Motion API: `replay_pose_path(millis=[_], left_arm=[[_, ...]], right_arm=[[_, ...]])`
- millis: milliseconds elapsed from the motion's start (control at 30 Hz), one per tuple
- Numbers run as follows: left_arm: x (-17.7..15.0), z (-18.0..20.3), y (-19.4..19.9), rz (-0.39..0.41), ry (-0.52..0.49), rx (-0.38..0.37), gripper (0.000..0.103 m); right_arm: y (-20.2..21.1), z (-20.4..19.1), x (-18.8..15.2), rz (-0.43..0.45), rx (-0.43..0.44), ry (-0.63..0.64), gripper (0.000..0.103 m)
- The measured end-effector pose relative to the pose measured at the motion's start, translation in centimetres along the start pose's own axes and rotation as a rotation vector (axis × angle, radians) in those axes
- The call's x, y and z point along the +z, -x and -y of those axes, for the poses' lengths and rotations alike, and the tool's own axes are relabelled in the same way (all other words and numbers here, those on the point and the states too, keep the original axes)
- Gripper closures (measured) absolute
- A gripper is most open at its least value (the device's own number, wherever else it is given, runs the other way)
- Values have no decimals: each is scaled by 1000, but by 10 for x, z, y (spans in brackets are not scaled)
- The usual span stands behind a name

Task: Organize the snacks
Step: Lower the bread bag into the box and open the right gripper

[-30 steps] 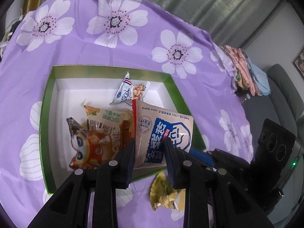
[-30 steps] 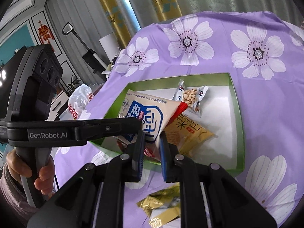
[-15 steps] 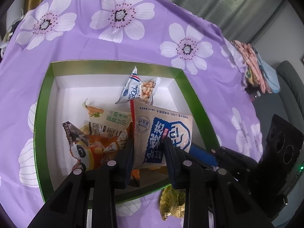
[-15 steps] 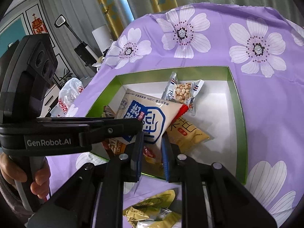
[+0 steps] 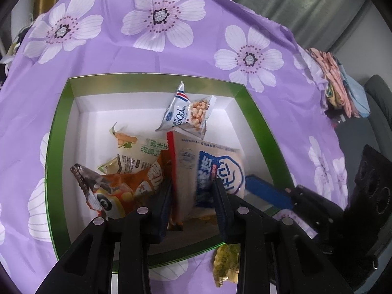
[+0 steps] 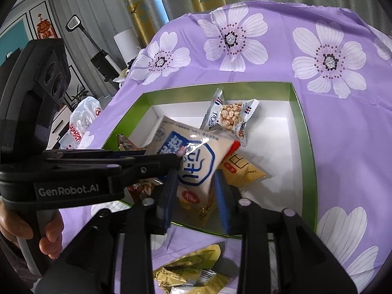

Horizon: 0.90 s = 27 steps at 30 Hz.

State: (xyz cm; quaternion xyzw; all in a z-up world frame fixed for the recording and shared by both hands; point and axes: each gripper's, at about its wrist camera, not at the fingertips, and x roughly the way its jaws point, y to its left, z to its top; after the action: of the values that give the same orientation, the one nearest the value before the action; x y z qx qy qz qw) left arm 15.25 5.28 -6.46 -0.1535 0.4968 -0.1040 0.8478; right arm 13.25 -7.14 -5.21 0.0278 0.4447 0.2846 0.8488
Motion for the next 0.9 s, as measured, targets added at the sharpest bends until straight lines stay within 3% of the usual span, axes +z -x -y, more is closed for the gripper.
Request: replay_pose_path(millis=[200,367,567,800,900], left_arm=[[0,0,-1,-7,2,16,71],[-1,2,5,13,-3,39,42],[-2,4,18,44,-6,45,26],[-4,9,36,76,-12,61,25],[-6,10,45,89,-9,63,19]], right_arm=[[4,0,2,12,-11,6,59],[9,1,1,26,-26,-1,57],[25,2,1,67,-44,-5,48],[45,1,-1,105,-67,-12,37],[55,0,-3,116,-79,-14,30]])
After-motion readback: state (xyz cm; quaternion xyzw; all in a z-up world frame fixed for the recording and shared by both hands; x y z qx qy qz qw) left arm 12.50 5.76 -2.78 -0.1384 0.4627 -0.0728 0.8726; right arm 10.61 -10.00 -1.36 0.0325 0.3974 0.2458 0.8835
